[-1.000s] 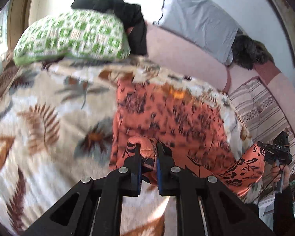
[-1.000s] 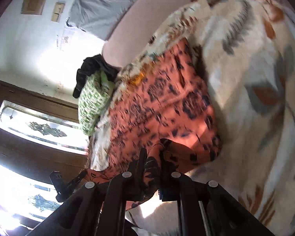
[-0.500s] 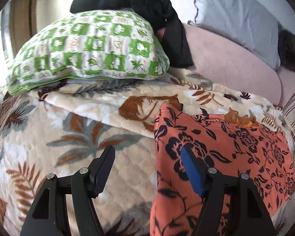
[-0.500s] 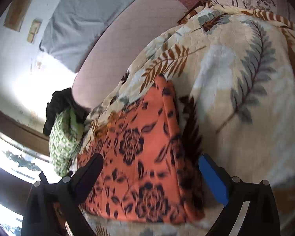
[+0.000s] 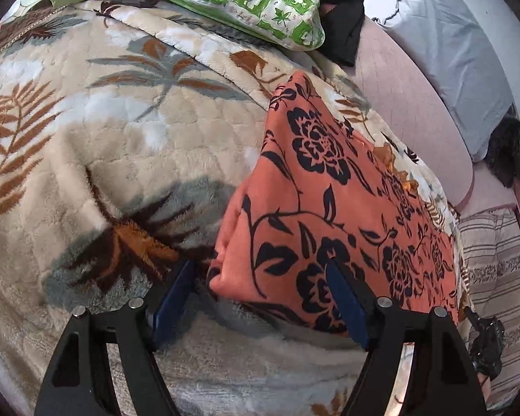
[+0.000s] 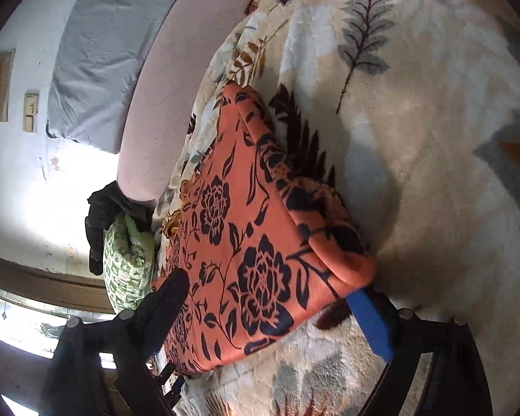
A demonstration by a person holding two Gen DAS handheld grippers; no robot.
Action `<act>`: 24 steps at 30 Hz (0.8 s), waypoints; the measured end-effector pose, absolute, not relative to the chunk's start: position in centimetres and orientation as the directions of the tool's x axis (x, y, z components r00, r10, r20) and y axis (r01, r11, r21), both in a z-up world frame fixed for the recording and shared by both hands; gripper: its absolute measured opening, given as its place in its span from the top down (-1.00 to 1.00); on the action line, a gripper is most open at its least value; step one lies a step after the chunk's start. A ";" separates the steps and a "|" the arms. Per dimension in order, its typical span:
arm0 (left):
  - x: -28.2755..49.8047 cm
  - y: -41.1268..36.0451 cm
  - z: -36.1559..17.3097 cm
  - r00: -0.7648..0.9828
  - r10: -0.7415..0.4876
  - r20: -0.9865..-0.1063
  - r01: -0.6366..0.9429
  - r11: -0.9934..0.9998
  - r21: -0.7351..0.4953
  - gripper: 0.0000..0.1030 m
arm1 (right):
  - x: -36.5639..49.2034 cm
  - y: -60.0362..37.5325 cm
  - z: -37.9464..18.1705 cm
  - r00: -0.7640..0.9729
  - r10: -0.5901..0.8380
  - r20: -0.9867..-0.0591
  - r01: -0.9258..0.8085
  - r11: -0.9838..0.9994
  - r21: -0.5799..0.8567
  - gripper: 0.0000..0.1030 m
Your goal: Fold small clothes
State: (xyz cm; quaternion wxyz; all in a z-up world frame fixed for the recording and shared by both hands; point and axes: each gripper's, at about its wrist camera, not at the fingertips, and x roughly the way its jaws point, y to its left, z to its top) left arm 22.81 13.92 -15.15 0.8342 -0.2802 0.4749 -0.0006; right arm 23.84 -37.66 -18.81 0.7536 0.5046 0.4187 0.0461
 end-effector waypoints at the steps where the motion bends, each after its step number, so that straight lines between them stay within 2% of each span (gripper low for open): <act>1: 23.3 13.8 -15.0 0.550 -0.269 -0.791 -0.253 0.849 -0.464 -0.07 | 24.4 -37.6 -18.9 0.643 0.507 -0.575 0.351 0.472 0.809 -0.38; 2: 24.1 13.5 -15.2 0.515 -0.253 -0.819 -0.253 0.868 -0.427 0.72 | 25.1 -37.4 -18.9 0.633 0.508 -0.584 0.356 0.478 0.803 -0.09; 3: 24.9 13.3 -15.6 0.479 -0.255 -0.840 -0.259 0.873 -0.413 0.71 | 25.7 -37.2 -19.0 0.613 0.495 -0.615 0.373 0.505 0.778 0.29; 6: 25.6 12.9 -14.6 0.479 -0.235 -0.846 -0.239 0.892 -0.383 0.76 | 27.4 -36.8 -19.8 0.557 0.483 -0.675 0.411 0.546 0.730 0.61; 10: 24.2 12.5 -9.7 0.581 -0.182 -0.793 -0.169 0.926 -0.337 0.79 | 27.7 -36.2 -16.3 0.563 0.462 -0.685 0.351 0.617 0.705 0.73; 12: 22.9 11.8 -7.0 0.625 -0.197 -0.755 -0.127 0.929 -0.347 0.79 | 27.5 -35.8 -13.2 0.586 0.450 -0.674 0.301 0.651 0.697 0.79; 15: 19.9 10.8 -3.8 0.671 -0.201 -0.714 -0.085 0.935 -0.343 0.79 | 26.3 -35.0 -8.7 0.614 0.453 -0.646 0.227 0.683 0.694 0.80; 18: 15.1 10.5 -3.0 0.682 -0.196 -0.704 -0.074 0.940 -0.334 0.78 | 22.7 -34.7 -5.8 0.637 0.460 -0.619 0.179 0.693 0.698 0.82; 20: 13.0 10.6 -5.4 0.647 -0.194 -0.737 -0.085 0.942 -0.323 0.73 | 19.6 -35.3 -5.9 0.646 0.446 -0.620 0.192 0.691 0.697 0.83; 22: 12.8 11.4 -10.2 0.558 -0.190 -0.808 -0.140 0.938 -0.317 0.66 | 17.6 -36.1 -8.0 0.665 0.383 -0.642 0.212 0.727 0.653 0.78; 23: 13.2 12.1 -12.6 0.511 -0.164 -0.844 -0.178 0.940 -0.290 0.59 | 17.5 -36.6 -10.0 0.648 0.390 -0.654 0.211 0.734 0.646 0.50; 24: 13.6 12.8 -14.6 0.459 -0.144 -0.877 -0.204 0.944 -0.261 0.48 | 17.9 -37.3 -12.6 0.581 0.396 -0.711 0.260 0.738 0.623 -0.11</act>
